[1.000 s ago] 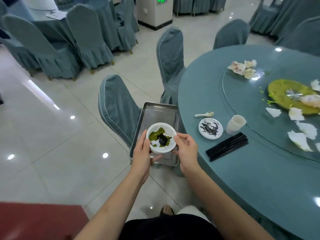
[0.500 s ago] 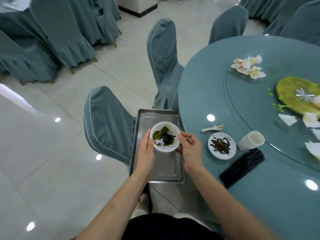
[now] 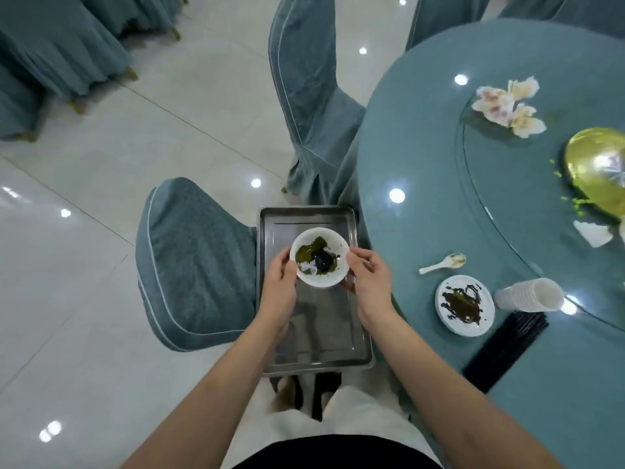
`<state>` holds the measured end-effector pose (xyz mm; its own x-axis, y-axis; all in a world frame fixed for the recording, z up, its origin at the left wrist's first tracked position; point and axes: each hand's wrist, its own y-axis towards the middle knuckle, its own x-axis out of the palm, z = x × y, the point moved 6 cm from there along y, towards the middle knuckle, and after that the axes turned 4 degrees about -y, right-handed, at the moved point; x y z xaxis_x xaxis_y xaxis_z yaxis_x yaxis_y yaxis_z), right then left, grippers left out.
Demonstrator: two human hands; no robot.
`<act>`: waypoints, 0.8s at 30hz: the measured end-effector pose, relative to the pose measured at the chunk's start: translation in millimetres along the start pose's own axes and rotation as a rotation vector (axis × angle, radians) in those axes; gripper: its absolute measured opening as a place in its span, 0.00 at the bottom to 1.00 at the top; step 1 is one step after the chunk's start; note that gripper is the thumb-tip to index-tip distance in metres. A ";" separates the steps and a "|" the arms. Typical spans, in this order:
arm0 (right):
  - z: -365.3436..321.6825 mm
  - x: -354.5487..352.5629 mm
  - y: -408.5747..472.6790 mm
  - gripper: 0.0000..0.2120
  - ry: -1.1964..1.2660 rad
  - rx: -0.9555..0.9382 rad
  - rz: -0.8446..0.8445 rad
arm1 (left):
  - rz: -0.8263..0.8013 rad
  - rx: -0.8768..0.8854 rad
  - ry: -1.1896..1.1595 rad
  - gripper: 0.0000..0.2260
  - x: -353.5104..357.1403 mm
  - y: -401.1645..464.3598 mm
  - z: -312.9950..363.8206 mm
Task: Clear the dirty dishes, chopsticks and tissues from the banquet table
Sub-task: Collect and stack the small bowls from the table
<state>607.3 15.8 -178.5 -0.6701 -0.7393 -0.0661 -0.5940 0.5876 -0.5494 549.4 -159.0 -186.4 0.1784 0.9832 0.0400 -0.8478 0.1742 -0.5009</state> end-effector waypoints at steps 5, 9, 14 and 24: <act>21.8 19.9 49.9 0.05 -0.064 0.047 0.007 | 0.013 -0.109 -0.005 0.14 -3.5 53.0 -28.5; 46.1 34.1 88.6 0.05 -0.106 0.057 0.012 | 0.059 -0.200 -0.019 0.13 -6.6 90.7 -53.5; 82.7 55.2 139.9 0.05 -0.080 0.127 0.011 | 0.101 -0.246 0.002 0.12 -9.2 147.6 -74.9; 163.6 116.4 250.4 0.06 -0.147 0.212 -0.035 | 0.224 -0.357 -0.011 0.14 -31.7 267.7 -158.4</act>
<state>453.3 23.0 -460.0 -0.5701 -0.8067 -0.1558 -0.4989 0.4906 -0.7145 395.9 -152.3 -458.7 0.0018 0.9954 -0.0956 -0.6385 -0.0724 -0.7662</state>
